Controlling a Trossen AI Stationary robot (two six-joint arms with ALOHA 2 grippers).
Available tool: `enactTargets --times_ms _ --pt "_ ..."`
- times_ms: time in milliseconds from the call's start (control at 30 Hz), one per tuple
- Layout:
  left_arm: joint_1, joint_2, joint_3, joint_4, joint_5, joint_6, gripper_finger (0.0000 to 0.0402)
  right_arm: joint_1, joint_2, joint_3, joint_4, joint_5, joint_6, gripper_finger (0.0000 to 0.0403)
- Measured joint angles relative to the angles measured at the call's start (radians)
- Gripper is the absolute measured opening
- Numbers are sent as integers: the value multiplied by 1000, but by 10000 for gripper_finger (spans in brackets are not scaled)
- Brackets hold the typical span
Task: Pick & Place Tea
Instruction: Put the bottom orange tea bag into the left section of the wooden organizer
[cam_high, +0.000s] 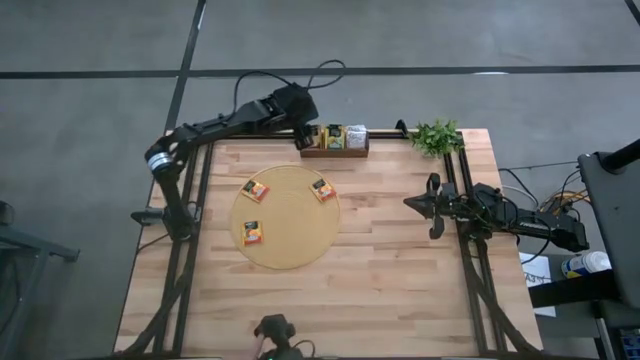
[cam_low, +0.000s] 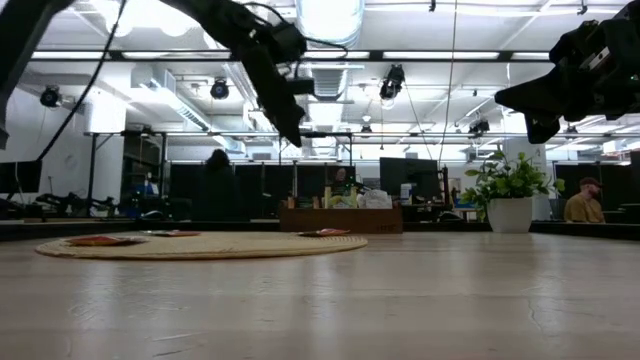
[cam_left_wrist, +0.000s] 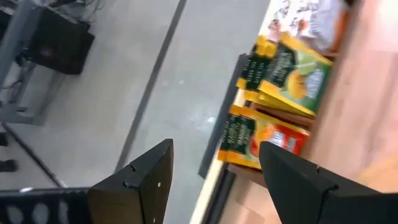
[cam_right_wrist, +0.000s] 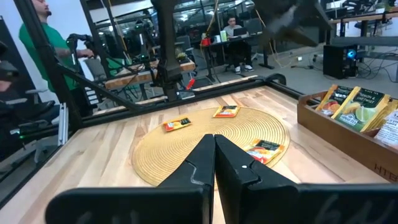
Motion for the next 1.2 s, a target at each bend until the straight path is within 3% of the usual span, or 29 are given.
enactTargets --times_ms 233,533,900,1200 --pt "-12 -138 -73 -97 122 -51 232 0 0 0 0 0 0 9" --pt "-95 -339 -246 -168 134 -186 232 0 0 0 0 0 0 9" --pt "-316 -571 -441 -282 128 -365 232 0 2 0 0 0 0 9" --pt "-555 -615 -546 -359 129 -512 232 0 1 0 0 0 0 9"
